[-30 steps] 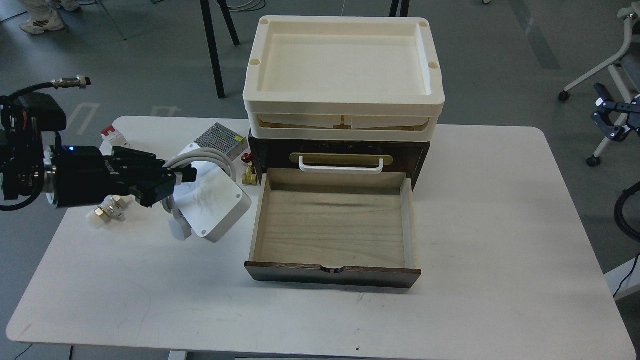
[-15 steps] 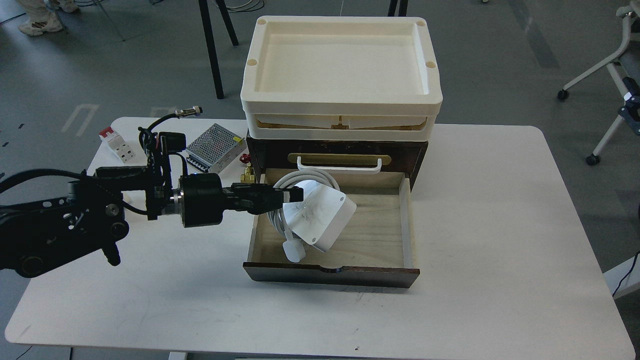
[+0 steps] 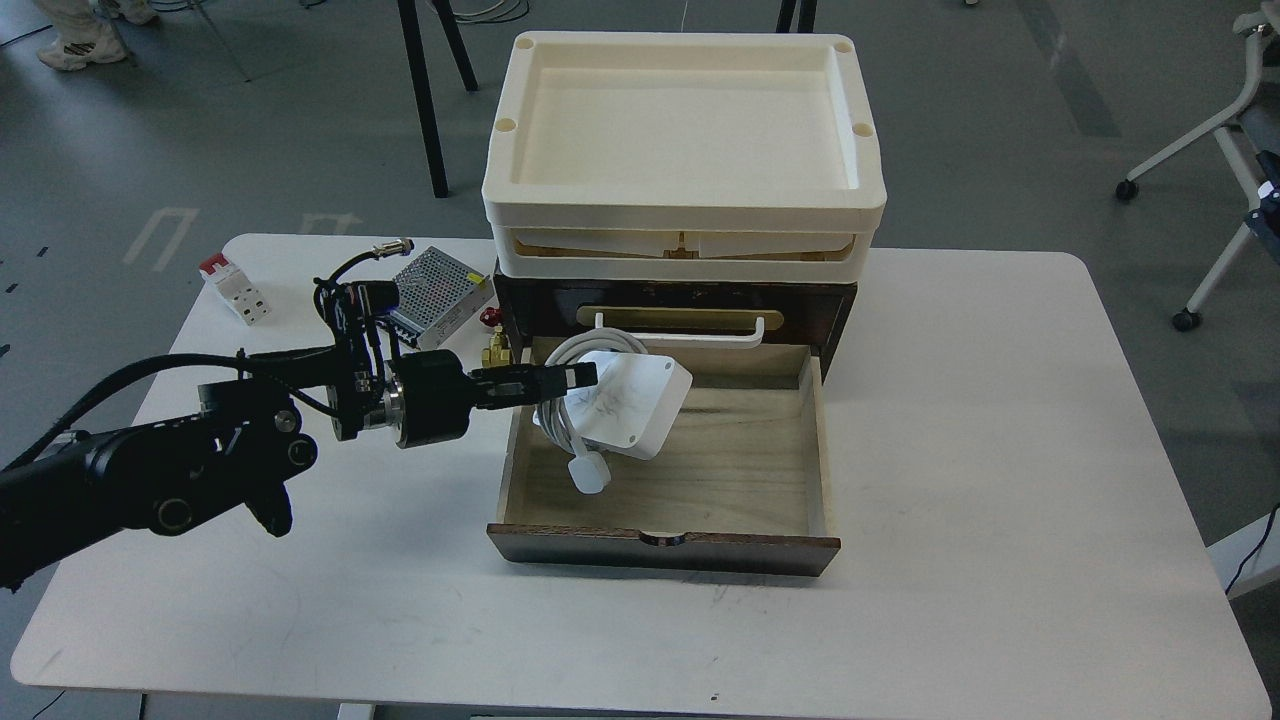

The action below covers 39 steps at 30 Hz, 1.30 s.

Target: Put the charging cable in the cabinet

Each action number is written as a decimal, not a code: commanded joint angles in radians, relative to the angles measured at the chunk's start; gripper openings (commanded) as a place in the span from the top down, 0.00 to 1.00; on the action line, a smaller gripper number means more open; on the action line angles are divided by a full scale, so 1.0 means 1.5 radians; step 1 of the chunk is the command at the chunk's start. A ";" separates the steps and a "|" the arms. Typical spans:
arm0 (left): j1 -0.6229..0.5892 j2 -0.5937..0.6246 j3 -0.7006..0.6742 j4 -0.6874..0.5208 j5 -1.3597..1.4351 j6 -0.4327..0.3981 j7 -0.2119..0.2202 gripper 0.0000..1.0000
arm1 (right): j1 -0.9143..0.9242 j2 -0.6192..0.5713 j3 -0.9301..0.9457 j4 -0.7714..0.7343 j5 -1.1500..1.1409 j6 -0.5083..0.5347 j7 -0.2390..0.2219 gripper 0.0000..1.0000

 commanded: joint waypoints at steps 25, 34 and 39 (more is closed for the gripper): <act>0.042 0.272 -0.208 -0.087 -0.359 -0.165 0.000 0.01 | 0.019 0.019 0.026 0.012 -0.002 0.000 0.000 0.00; 0.019 0.256 -0.393 -0.042 -0.822 -0.165 0.000 0.01 | 0.114 0.179 0.025 0.016 -0.022 0.000 0.000 0.00; 0.005 0.166 -0.373 0.022 -0.826 -0.165 0.000 0.01 | 0.114 0.220 0.052 0.009 -0.029 0.000 0.000 0.00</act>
